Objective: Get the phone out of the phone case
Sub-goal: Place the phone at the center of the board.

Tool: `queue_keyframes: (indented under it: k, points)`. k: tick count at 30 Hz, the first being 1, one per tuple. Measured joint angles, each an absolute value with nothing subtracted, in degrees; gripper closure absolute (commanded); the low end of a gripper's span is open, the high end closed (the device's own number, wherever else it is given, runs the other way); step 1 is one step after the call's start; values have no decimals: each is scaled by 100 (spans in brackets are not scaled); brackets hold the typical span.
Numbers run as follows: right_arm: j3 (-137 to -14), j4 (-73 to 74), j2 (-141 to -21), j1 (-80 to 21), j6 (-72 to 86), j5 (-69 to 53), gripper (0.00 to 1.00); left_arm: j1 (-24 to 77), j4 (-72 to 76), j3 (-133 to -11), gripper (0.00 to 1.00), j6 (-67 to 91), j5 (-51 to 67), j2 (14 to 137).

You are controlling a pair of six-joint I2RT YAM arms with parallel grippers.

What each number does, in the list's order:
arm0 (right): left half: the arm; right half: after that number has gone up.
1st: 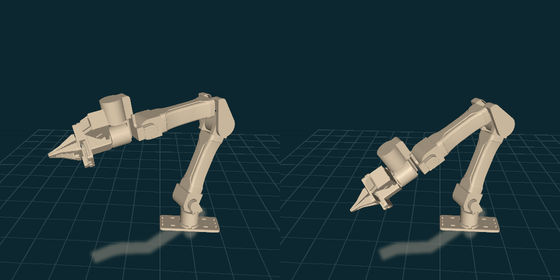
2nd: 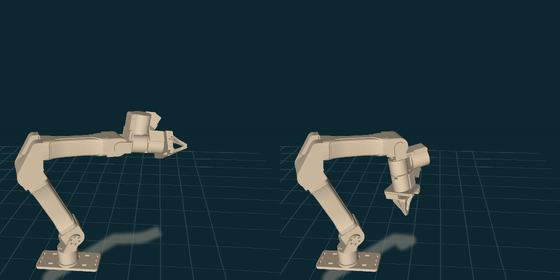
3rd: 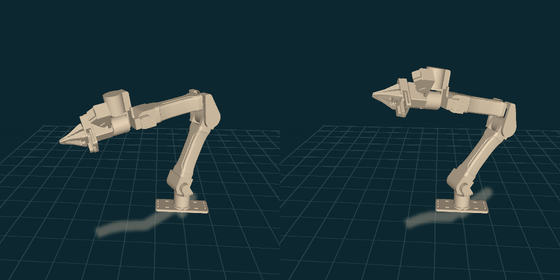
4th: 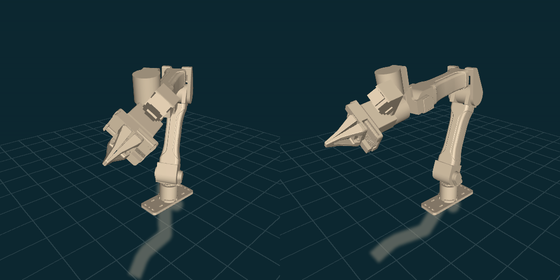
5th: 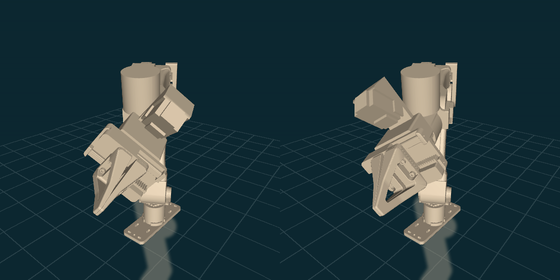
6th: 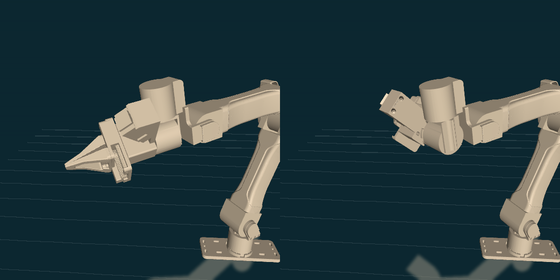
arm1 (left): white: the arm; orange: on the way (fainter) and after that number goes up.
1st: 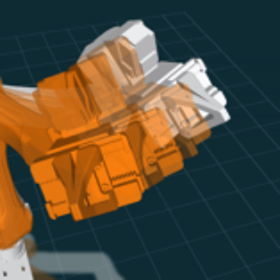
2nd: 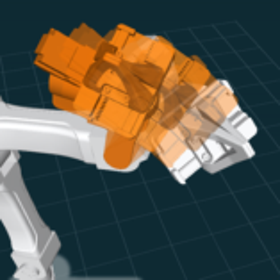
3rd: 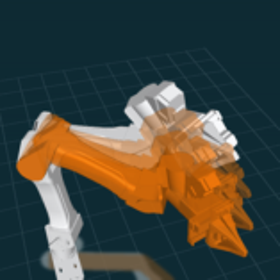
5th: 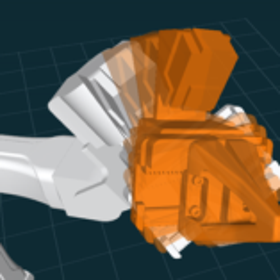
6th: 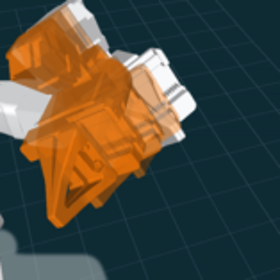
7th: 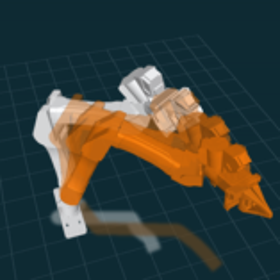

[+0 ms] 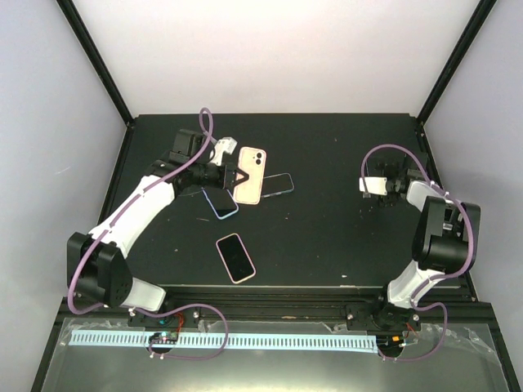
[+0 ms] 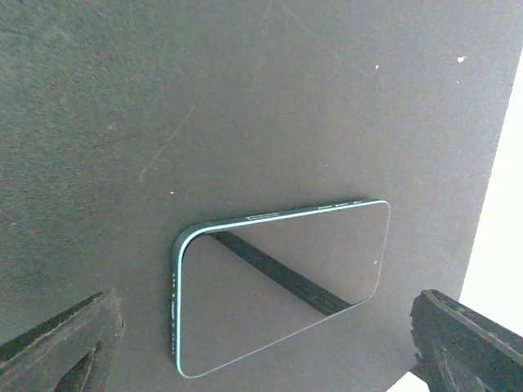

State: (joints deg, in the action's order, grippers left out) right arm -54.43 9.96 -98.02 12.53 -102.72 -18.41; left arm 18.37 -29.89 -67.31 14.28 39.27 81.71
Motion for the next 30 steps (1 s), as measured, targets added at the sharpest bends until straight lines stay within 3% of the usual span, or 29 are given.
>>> queue_keyframes:
  k: [6, 11, 20, 30]
  points:
    - [-5522, 1695, -9408, 1253, -9974, -1918, 7, 1837, -2856, -6652, 98, 1476, 3940, 7905]
    - [-6180, 2565, -9113, 1253, -8842, -2292, 9, 1820, -2735, -6558, 99, 1590, 3992, 7721]
    - [-7655, 3774, -8394, 1103, -5881, -3765, 12, 1682, -2541, -6558, 99, 1754, 4263, 7415]
    - [-7367, 3256, -8007, 207, -2075, -5380, 14, 1608, -1345, -6047, 99, 2071, 4486, 6224]
